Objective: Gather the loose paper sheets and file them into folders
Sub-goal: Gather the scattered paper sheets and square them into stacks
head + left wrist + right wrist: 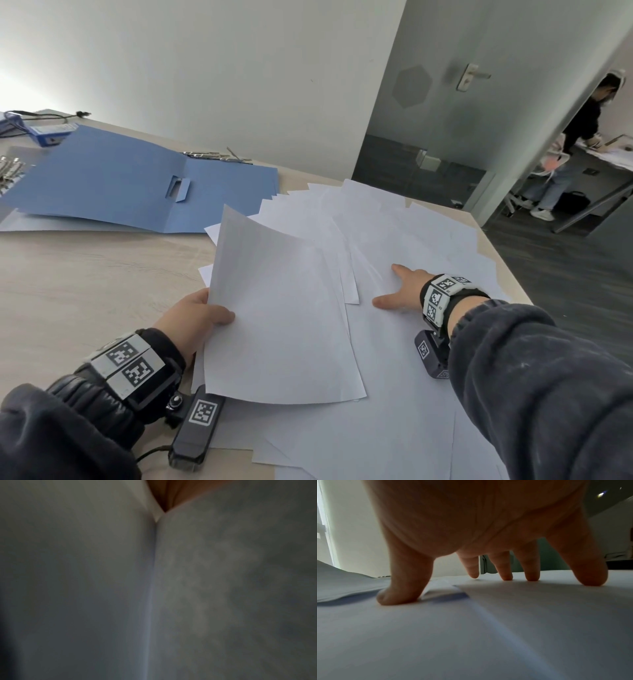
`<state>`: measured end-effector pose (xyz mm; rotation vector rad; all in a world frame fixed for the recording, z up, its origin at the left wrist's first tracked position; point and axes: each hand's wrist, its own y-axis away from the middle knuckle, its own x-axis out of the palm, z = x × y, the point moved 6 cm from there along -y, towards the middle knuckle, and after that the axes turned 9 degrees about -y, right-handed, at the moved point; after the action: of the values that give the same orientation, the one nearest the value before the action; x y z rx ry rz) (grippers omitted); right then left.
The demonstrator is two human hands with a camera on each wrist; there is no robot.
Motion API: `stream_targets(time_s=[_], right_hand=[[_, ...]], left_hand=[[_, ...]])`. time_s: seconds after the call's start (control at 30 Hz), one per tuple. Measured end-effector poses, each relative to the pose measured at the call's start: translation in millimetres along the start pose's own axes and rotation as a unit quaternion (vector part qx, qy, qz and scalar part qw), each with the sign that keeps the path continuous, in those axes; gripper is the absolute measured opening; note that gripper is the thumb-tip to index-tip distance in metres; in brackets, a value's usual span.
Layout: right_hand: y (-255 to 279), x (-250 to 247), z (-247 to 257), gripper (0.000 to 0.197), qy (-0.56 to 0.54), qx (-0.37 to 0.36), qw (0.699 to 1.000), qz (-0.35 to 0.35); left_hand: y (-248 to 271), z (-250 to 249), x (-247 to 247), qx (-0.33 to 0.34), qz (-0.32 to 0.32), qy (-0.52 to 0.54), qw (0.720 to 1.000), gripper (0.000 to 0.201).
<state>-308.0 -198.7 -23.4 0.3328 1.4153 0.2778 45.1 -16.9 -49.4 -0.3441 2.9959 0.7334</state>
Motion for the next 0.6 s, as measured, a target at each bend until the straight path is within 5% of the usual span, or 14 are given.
stream_targets(time_s=[0.27,0.47,0.6], right_hand=[[7.6,-12.9,-1.3,0.089,-0.001,-0.024,0.999,-0.032],[8.4,-25.3,-1.7,0.03,0.001,-0.012,0.994,-0.106],[11.7,-36.5,13.8,0.02,-0.019,-0.01,0.991,-0.13]], left_hand=[[-1.8,1.3,-0.6,0.003,0.001,0.012,1.0,0.033],[-0.9,1.8,-5.0,0.003,0.004,0.031,1.0,0.032],[3.1,-2.1,-25.3,0.004,-0.024,0.039,0.999,0.029]])
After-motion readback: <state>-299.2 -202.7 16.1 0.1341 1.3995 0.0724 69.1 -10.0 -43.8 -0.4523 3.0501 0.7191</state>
